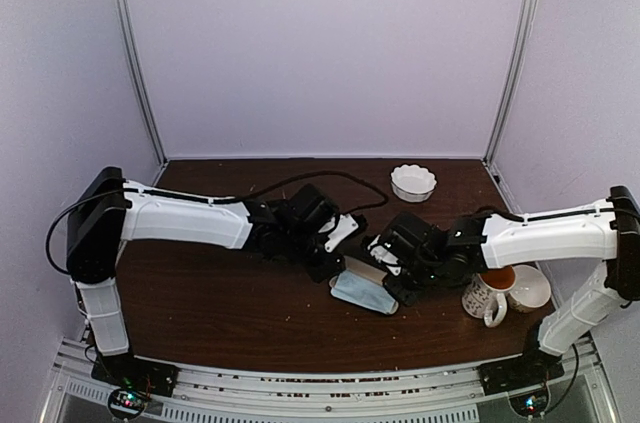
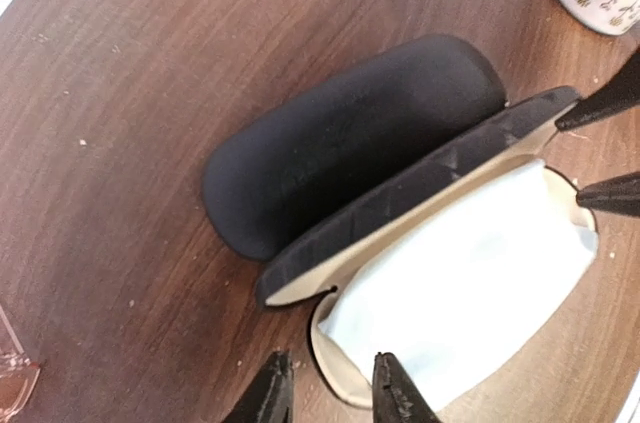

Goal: Organize the sunglasses
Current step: Place the folded cleaning cloth in the sunglasses case, then pick up the sunglasses from the center of the board.

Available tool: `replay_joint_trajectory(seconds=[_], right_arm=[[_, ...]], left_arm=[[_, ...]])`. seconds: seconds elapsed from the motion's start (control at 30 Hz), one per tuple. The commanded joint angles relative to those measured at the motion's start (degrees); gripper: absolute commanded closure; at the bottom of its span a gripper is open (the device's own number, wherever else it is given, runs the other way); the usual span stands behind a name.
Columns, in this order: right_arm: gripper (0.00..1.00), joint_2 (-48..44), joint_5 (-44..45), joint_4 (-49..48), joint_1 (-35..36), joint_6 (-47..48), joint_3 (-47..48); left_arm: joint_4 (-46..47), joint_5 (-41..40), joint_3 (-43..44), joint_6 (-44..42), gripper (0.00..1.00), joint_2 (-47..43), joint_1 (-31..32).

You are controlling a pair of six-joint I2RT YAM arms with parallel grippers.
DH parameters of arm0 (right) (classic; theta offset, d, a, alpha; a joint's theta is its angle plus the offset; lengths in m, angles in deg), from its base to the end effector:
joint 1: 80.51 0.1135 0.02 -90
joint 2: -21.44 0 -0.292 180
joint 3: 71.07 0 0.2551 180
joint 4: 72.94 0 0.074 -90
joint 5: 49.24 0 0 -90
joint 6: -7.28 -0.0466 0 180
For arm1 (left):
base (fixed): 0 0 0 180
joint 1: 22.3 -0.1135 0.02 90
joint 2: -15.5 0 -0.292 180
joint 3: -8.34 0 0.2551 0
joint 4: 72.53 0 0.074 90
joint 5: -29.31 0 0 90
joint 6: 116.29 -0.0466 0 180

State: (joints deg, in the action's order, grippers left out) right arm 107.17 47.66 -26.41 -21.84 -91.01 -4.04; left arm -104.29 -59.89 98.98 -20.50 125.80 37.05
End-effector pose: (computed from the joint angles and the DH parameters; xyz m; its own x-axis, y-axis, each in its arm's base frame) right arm 0.1557 0.2450 0.2137 -0.5857 -0.6869 -0.4303 -0.7452 0.6652 -0.0475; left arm 0.2221 -0.3761 0.2073 -0.4837 0.6184 -0.6193 0.8200 0.5675 -0.0738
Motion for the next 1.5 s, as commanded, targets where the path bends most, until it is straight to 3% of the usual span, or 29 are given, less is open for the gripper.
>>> replay_joint_trajectory(seconds=[0.0,0.3,0.47,0.6,0.67,0.7,0.73,0.77,0.9,0.93,0.97,1.1,1.2,1.47], right_arm=[[0.71,-4.9,1.4,1.3,1.0,-2.4,0.8],[0.63,-14.3,6.3,-0.1,2.2,-4.3,1.2],[0.6,-19.3,11.1,-2.3,2.2,-3.6,0.5],[0.57,-22.5,11.9,-5.1,2.2,-1.8,-0.4],[0.55,-23.5,12.2,-6.4,2.2,-1.1,-0.7],[0.5,-24.0,12.7,-7.0,2.2,-1.0,-1.0],[0.46,-24.3,13.1,-7.7,2.0,-0.9,-1.4],[0.42,-24.6,13.5,-8.4,1.9,-1.1,-1.7],[0.24,-26.0,13.8,-11.7,1.0,-2.8,-3.2],[0.07,-26.5,14.1,-12.7,0.5,-3.7,-3.9],[0.01,-27.1,14.9,-13.6,0.0,-4.8,-4.6],[0.0,-29.4,16.7,-15.5,-2.3,-8.4,-7.4],[0.0,-29.0,15.6,-14.9,-4.1,-9.1,-7.4],[0.0,-26.0,19.5,-12.0,-4.9,-10.9,-6.5]], left_arm=[[-0.7,-3.3,-2.5,1.8,0.7,-6.3,0.7],[-5.1,-17.6,-8.4,3.9,0.61,-23.5,0.8],[-10.4,-26.2,-7.9,5.7,0.6,-29.6,0.3],[-12.7,-31.4,-8.6,7.4,0.52,-33.8,-1.6],[-13.3,-37.1,-9.5,8.7,0.39,-35.4,-2.0],[-13.9,-40.1,-9.9,9.6,0.26,-36.1,-2.1],[-14.5,-43.4,-10.4,11.4,0.06,-36.7,-2.2],[-15.3,-45.9,-10.7,13.1,0.03,-37.4,-2.4],[-15.0,-43.3,-12.2,17.9,0.02,-40.0,-6.0],[-14.6,-41.1,-12.9,19.3,0.02,-40.7,-7.4],[-14.3,-39.7,-13.6,20.9,0.02,-41.2,-8.5],[-14.2,-37.8,-15.8,28.3,0.03,-41.9,-11.8],[-17.4,-37.7,-14.9,39.1,0.05,-39.8,-14.1],[-24.4,-34.7,-4.5,56.7,0.07,-25.5,-17.7]])
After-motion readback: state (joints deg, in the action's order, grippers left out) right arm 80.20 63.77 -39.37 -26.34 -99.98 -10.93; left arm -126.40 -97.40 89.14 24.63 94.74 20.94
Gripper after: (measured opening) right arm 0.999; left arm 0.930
